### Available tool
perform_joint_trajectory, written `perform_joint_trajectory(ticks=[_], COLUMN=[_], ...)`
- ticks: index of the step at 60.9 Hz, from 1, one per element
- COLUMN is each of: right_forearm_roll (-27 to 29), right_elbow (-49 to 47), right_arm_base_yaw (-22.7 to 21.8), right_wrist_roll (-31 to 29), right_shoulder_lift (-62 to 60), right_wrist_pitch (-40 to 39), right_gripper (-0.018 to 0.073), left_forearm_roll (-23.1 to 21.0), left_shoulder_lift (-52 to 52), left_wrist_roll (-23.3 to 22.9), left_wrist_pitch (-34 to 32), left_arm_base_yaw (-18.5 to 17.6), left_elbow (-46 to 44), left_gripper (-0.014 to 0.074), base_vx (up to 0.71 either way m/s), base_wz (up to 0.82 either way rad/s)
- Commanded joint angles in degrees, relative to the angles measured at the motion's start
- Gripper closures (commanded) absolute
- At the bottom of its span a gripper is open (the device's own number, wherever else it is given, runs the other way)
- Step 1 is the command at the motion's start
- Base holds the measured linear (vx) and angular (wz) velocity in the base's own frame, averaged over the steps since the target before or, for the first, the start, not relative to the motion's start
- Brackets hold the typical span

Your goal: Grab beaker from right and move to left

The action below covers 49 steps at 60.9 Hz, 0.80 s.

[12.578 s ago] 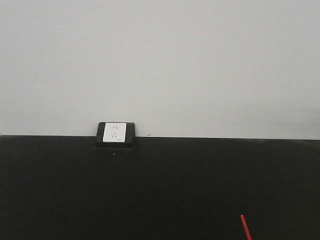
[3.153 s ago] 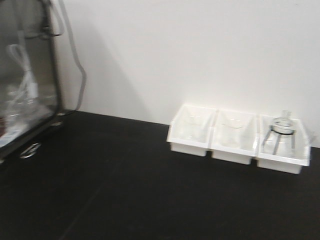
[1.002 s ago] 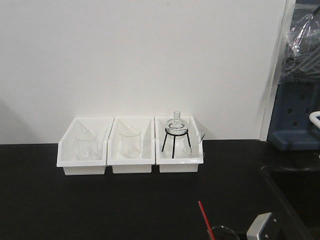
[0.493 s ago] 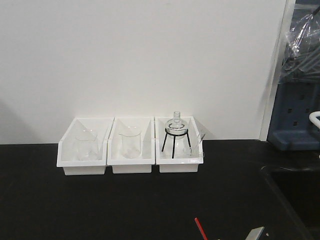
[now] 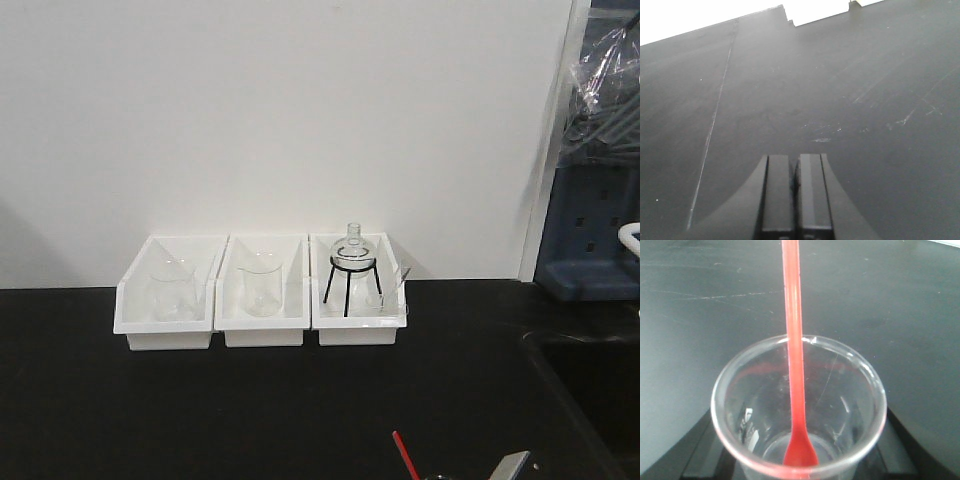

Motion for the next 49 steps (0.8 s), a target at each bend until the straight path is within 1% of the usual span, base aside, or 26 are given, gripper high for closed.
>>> perform_joint_trajectory(ticks=[1,6,11,18,23,29,32,37,44,49], right_forearm_roll=[0.7,0.4,-1.7,-6.5,-8.2,-12.6,-16.3,-24.6,-36.0,-41.5], right_elbow=[-0.7,-0.5,-0.5,-0.5,-0.5,-0.5,-0.5,-0.5,-0.5,-0.5], right_arm_base_yaw=[-0.1,-0.2,-0.2,-0.2,-0.2,-0.2,-0.2,-0.2,-0.2,-0.2], right_wrist_roll=[-0.5,-0.5,1.6,6.7,10.8,19.1,23.7,31.1,41.1,46.5], right_shoulder_lift=[-2.0,-2.4,-4.0,-8.3,-12.2,-17.4,-20.6,-25.5,-31.9,-36.2], right_wrist_pitch=[-1.8,-0.5,3.6,12.0,17.6,23.8,26.6,30.2,30.9,30.9], right_gripper=[0.0062,-0.0043,-0.0093,-0.0092,-0.0078,-0.0048,-0.0031,-0.0008,0.0011,0.0027], left_forearm_roll=[0.0,0.0,0.0,0.0,0.0,0.0,0.0,0.0,0.0,0.0], left_shoulder_lift=[-0.4,-0.4,-0.4,-0.4,-0.4,-0.4,-0.4,-0.4,-0.4,-0.4], left_wrist_roll=[-0.1,-0.1,-0.1,-0.1,-0.1,-0.1,-0.1,-0.1,-0.1,-0.1], left_wrist_pitch=[-4.4,-4.4,-4.4,-4.4,-4.4,-4.4,-4.4,-4.4,-4.4,-4.4], left_arm_base_yaw=[-0.4,-0.4,-0.4,-0.4,-0.4,-0.4,-0.4,-0.4,-0.4,-0.4], left_elbow=[1.1,1.1,1.1,1.1,1.1,1.1,1.1,1.1,1.1,1.1], left_gripper=[0.0603,0.0603,0.0603,0.0603,0.0603,0.0603,0.0603,0.0603,0.0603,0.0603], base_vx=[0.0,0.0,0.0,0.0,0.0,0.0,0.0,0.0,0.0,0.0], base_wz=[0.0,0.0,0.0,0.0,0.0,0.0,0.0,0.0,0.0,0.0])
